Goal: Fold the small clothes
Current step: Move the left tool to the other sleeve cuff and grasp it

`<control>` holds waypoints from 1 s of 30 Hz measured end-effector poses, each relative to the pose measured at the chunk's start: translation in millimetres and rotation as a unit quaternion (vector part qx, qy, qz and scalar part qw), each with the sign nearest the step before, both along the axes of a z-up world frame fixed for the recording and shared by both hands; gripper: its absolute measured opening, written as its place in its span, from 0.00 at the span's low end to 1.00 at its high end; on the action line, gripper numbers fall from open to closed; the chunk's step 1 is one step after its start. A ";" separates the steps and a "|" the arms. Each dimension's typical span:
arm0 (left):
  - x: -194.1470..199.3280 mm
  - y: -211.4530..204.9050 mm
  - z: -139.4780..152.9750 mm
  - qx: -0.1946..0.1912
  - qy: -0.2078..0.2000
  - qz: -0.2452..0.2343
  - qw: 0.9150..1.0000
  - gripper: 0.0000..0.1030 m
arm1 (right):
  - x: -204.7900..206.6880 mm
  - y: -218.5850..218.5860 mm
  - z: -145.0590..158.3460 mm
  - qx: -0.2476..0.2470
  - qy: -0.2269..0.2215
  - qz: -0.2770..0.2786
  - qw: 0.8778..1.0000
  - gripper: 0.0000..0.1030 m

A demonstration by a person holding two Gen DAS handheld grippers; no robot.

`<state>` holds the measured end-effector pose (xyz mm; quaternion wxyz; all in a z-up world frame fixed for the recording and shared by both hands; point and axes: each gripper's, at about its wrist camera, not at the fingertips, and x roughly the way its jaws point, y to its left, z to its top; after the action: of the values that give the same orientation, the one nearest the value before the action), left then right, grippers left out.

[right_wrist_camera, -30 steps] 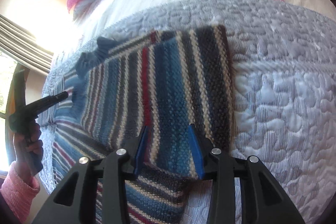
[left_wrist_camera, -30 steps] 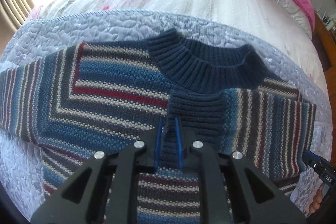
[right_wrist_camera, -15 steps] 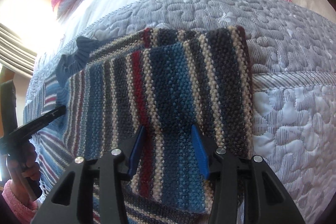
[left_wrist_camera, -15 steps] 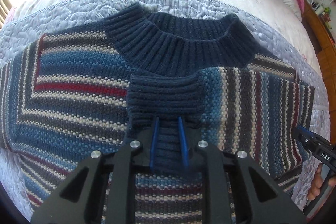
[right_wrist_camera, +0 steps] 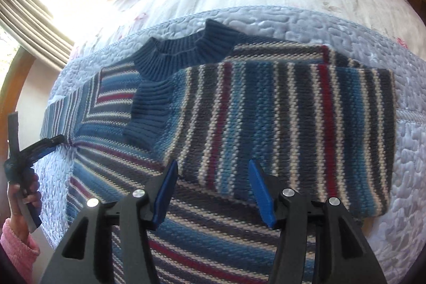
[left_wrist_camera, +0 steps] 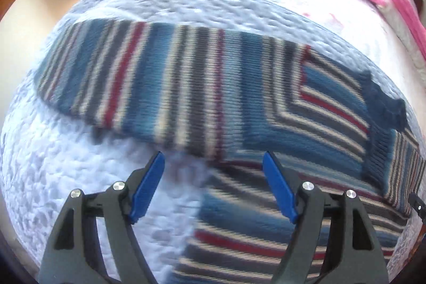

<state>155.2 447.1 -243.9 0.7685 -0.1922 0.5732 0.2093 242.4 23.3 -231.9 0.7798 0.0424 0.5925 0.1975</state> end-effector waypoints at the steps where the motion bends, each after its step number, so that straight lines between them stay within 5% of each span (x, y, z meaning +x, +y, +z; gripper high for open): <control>1: -12.0 23.5 0.6 0.000 0.005 0.025 1.000 0.74 | 0.0 6.8 -2.3 0.002 0.005 0.001 1.000 0.54; 7: -73.8 151.3 -5.1 -0.015 0.005 0.173 0.985 0.71 | 0.6 35.1 -9.8 -0.005 0.016 0.004 1.000 0.54; 11: -98.1 209.3 -14.9 -0.021 0.000 0.229 0.973 0.69 | 1.2 50.2 -14.0 -0.023 0.012 0.012 1.000 0.54; 28: -56.6 289.8 -30.8 -0.076 -0.078 0.256 0.961 0.68 | 0.8 58.4 -29.1 -0.050 0.013 0.001 0.999 0.54; 30: -51.6 290.2 -33.9 -0.085 -0.081 0.258 0.959 0.57 | 1.0 59.6 -31.3 -0.051 0.013 0.000 0.999 0.54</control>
<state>103.6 737.3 -277.8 0.7133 -0.4144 0.4553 0.3350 243.4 82.8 -263.2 0.7731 0.0053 0.6119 0.1666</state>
